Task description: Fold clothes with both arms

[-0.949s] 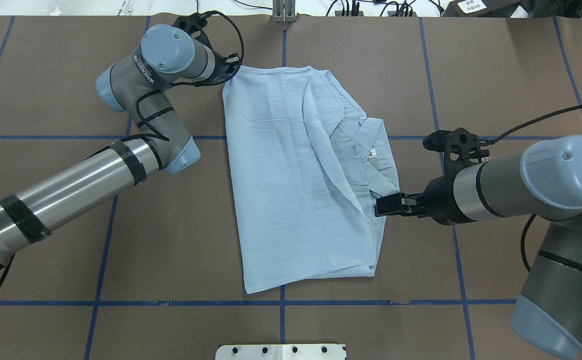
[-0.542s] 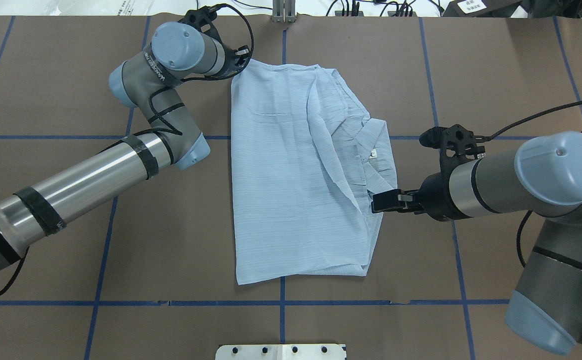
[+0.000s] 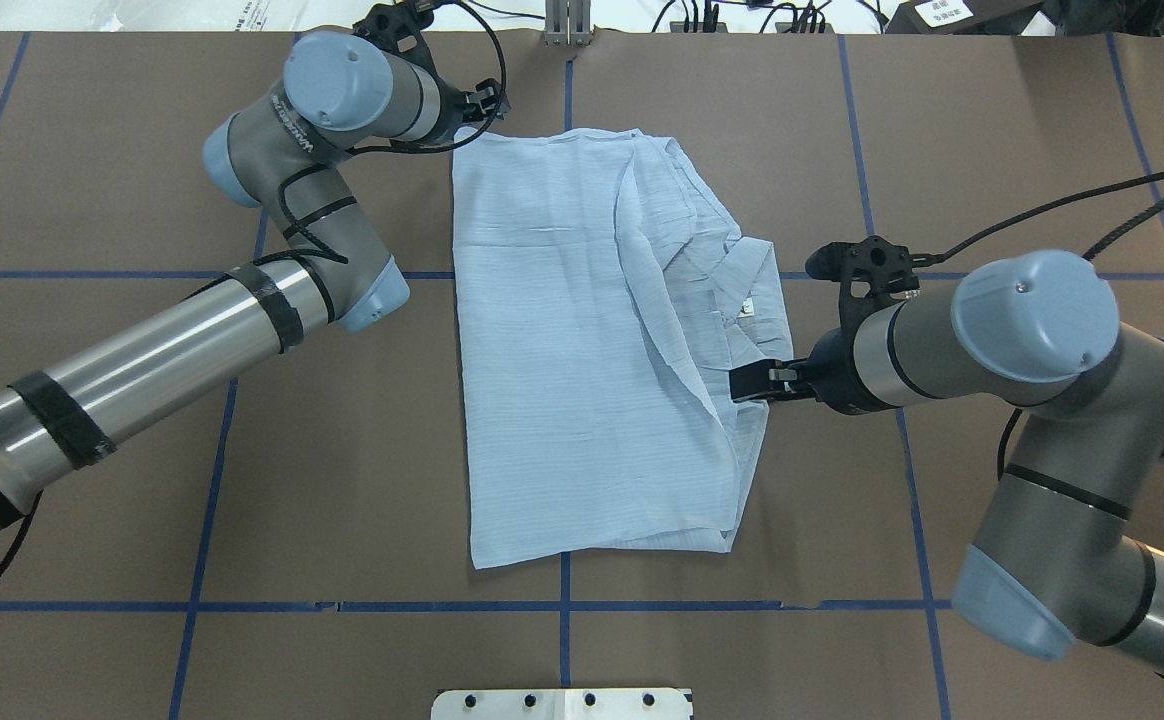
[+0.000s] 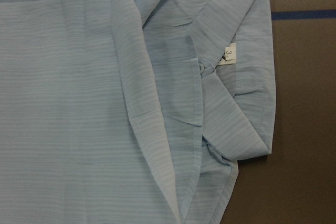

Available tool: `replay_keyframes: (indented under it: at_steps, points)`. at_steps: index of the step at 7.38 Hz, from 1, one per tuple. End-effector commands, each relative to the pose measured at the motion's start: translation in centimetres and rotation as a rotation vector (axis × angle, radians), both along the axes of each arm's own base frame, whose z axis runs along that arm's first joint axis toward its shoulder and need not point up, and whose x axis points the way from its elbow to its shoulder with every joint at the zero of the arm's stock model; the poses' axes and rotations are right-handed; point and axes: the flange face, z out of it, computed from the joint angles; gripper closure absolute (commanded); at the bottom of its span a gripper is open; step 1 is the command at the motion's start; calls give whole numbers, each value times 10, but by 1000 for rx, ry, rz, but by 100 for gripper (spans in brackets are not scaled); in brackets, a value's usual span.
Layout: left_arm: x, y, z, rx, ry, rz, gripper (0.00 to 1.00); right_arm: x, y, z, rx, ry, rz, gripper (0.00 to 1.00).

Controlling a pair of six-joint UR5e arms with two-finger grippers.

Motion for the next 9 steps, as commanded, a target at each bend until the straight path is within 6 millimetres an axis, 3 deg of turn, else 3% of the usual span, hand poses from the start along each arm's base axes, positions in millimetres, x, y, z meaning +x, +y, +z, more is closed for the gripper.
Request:
replay_keyframes:
  at_steps: [1,2,3,5,6,7,9]
  points:
    - [-46,23,3,-17,-18,88,0,-43,-31,0,51,76,-27,0]
    - [-63,42,2,-17,-16,103,0,-71,-44,-3,76,106,-30,0]
    - [-72,52,2,-15,-15,103,0,-90,-50,7,114,151,-52,0]
    - [-74,52,4,-16,-16,101,0,-111,-46,23,222,224,-116,0]
    - [-75,52,7,-19,-18,101,0,-129,-50,16,231,231,-116,0]
    - [-74,53,8,-21,-18,104,0,-140,-51,16,231,240,-123,0]
    - [-74,53,8,-22,-17,104,0,-141,-52,20,249,254,-139,0]
